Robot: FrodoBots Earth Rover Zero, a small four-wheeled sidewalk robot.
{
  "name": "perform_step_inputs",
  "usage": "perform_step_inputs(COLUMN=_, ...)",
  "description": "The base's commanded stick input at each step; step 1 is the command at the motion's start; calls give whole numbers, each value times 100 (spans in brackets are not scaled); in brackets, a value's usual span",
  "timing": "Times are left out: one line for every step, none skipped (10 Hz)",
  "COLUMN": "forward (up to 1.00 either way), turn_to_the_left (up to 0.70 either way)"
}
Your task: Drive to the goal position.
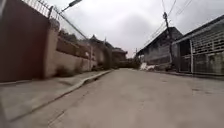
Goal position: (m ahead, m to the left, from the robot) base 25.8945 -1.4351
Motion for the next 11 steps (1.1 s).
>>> perform_step_inputs(forward=85, turn_to_the_left=0)
perform_step_inputs(forward=85, turn_to_the_left=0)
perform_step_inputs(forward=85, turn_to_the_left=0)
perform_step_inputs(forward=85, turn_to_the_left=0)
perform_step_inputs(forward=85, turn_to_the_left=-2)
perform_step_inputs(forward=85, turn_to_the_left=-15)
perform_step_inputs(forward=85, turn_to_the_left=-31)
perform_step_inputs(forward=85, turn_to_the_left=-18)
perform_step_inputs(forward=85, turn_to_the_left=-6)
perform_step_inputs(forward=85, turn_to_the_left=0)
perform_step_inputs(forward=85, turn_to_the_left=0)
